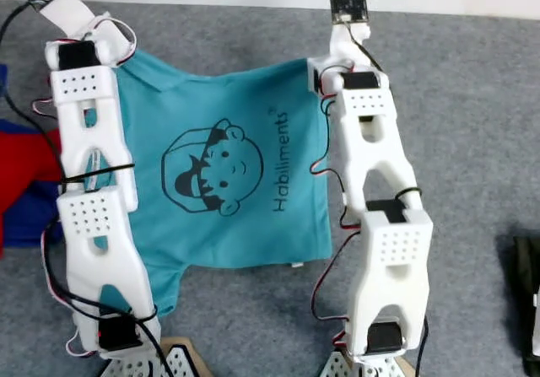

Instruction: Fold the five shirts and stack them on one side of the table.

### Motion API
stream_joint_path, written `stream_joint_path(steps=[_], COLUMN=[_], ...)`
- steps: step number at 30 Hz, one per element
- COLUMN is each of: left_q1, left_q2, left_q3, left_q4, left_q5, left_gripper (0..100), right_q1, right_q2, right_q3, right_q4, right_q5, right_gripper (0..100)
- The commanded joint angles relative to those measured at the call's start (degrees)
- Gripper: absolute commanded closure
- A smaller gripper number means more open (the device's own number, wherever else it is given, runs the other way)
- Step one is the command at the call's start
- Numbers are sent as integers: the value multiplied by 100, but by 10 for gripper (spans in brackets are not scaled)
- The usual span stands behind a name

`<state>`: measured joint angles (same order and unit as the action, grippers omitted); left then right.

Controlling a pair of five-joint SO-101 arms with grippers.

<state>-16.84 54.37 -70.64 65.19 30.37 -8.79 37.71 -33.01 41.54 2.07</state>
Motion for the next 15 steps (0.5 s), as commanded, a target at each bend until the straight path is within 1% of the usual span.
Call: stream_joint_path(steps=[1, 5, 9, 15], left_q1=[154, 154, 154, 154], left_q2=[31, -286, -813, -989], left_q3=[-866, -1358, -1402, -1429], left_q4=[18, 211, 404, 1081], left_q5=[-53, -62, -62, -35], left_gripper=[993, 993, 993, 993], right_q1=[-22, -40, -40, -75], right_q2=[154, 418, 488, 497], right_q3=[-1349, -2659, -3679, -4251], right_q4=[338, 1024, 1815, 2949], right_q5=[-35, -35, -35, -79], right_gripper=[992, 992, 992, 992])
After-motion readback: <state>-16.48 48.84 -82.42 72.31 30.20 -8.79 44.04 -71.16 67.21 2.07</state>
